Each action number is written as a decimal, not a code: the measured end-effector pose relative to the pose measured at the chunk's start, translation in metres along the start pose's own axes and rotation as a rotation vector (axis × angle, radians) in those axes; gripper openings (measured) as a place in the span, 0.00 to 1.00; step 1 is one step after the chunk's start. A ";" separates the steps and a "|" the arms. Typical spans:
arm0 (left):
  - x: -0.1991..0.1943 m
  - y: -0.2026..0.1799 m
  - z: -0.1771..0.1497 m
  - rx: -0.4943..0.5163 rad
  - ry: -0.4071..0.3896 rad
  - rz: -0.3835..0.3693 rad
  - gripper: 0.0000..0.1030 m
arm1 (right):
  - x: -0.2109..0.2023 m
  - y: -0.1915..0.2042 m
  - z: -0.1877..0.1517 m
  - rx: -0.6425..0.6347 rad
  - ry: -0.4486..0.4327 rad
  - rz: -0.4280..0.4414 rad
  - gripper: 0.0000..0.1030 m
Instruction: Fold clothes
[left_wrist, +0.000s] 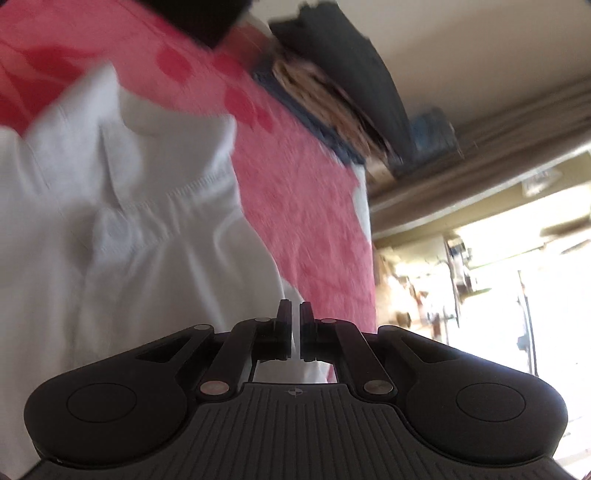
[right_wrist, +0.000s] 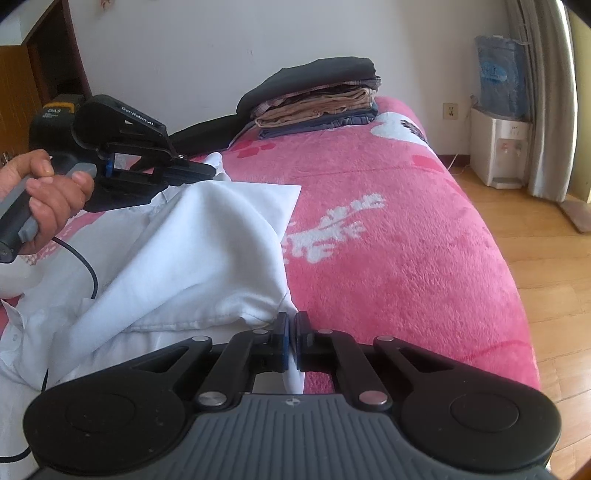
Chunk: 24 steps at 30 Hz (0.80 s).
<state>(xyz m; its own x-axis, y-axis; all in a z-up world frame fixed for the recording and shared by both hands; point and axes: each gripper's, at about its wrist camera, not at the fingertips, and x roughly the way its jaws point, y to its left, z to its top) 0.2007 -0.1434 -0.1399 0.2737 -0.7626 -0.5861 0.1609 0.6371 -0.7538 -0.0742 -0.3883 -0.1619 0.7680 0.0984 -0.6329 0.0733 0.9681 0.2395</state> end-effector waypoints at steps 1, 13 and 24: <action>-0.006 -0.001 0.003 0.004 -0.027 0.011 0.02 | 0.000 -0.002 0.001 0.012 0.003 0.005 0.03; -0.227 -0.030 0.022 0.309 -0.192 0.175 0.26 | -0.045 0.002 0.015 0.099 -0.030 0.043 0.27; -0.264 0.060 -0.095 0.447 -0.060 0.392 0.33 | -0.066 0.066 0.015 0.162 0.110 0.161 0.27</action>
<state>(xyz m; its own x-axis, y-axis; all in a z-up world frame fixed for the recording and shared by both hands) 0.0479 0.0854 -0.0592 0.4444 -0.4614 -0.7679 0.4171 0.8652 -0.2784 -0.1105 -0.3344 -0.0938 0.7048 0.2818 -0.6510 0.0631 0.8892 0.4532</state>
